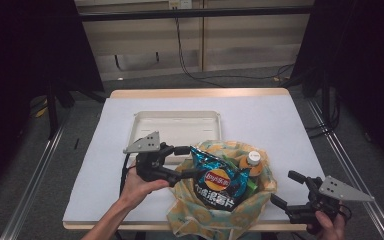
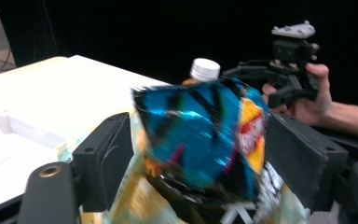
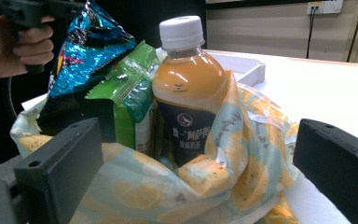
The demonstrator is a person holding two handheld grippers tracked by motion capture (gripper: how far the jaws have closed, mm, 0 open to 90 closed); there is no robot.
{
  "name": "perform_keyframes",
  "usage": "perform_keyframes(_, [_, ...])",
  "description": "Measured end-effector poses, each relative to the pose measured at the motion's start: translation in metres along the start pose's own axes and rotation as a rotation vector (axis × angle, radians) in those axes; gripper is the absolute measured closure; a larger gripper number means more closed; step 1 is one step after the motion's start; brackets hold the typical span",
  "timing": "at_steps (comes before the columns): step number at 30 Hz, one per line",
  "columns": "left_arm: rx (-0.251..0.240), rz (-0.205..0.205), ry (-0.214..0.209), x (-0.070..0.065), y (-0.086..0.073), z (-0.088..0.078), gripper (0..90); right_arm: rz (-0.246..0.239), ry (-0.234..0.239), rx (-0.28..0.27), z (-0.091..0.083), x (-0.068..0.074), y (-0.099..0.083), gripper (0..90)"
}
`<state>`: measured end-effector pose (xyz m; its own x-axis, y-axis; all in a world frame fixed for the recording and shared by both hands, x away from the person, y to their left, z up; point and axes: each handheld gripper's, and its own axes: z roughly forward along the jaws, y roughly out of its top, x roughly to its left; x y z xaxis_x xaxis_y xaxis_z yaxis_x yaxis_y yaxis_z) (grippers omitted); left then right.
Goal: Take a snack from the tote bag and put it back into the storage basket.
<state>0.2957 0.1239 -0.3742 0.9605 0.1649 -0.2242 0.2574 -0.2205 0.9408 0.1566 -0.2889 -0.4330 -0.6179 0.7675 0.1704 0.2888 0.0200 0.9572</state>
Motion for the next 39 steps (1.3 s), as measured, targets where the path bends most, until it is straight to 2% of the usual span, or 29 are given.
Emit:
perform_keyframes(1, [0.015,0.001,0.009,0.001,0.001,0.002,20.7,0.005,0.004,0.004,0.001,0.0,0.0,0.6])
perform_keyframes(3, [0.02,0.006,-0.003,0.006,0.001,0.009,20.6,0.004,0.001,0.005,0.001,0.0,0.0,0.6])
perform_keyframes(5, [0.027,-0.005,-0.011,0.009,0.002,0.014,19.9,0.003,0.0,0.016,0.002,-0.001,0.0,0.7])
perform_keyframes(6, [0.031,0.009,-0.008,0.009,0.003,0.016,19.5,0.001,-0.001,0.02,0.002,0.0,0.0,0.7])
perform_keyframes(8, [0.04,0.02,-0.022,0.009,0.005,0.022,19.5,-0.003,0.002,0.026,0.002,-0.001,0.0,0.7])
perform_keyframes(10, [0.037,0.008,-0.047,0.009,0.005,0.031,20.1,-0.006,0.005,0.026,0.003,0.0,0.0,0.7])
perform_keyframes(11, [0.042,0.01,-0.045,0.009,0.005,0.033,21.0,-0.003,0.003,0.03,0.003,0.0,0.0,0.7])
perform_keyframes(13, [0.071,0.037,-0.061,0.003,0.005,0.04,24.8,-0.006,0.008,0.035,0.003,0.0,0.0,0.7])
perform_keyframes(15, [0.094,0.069,-0.042,-0.002,0.006,0.042,26.7,-0.002,0.012,0.038,0.003,0.0,0.0,0.7])
perform_keyframes(16, [0.09,0.077,-0.05,-0.002,0.005,0.042,31.0,-0.004,0.013,0.039,0.003,-0.001,-0.001,0.7])
perform_keyframes(19, [0.077,0.057,-0.054,0.003,0.003,0.037,43.7,0.0,0.014,0.043,0.004,-0.002,-0.001,0.7])
perform_keyframes(26, [0.054,0.033,-0.081,0.009,-0.001,0.033,62.3,-0.005,0.019,0.051,0.006,-0.001,-0.001,0.7])
perform_keyframes(29, [0.061,0.032,-0.078,0.011,-0.001,0.031,72.1,-0.006,0.02,0.052,0.006,-0.002,-0.001,0.7])
perform_keyframes(35, [0.077,0.036,-0.078,0.011,-0.002,0.034,84.9,0.005,0.02,0.054,0.007,-0.003,0.0,0.7])
perform_keyframes(39, [0.087,0.034,-0.075,0.011,-0.001,0.034,88.2,0.007,0.021,0.055,0.007,-0.003,0.0,0.7])
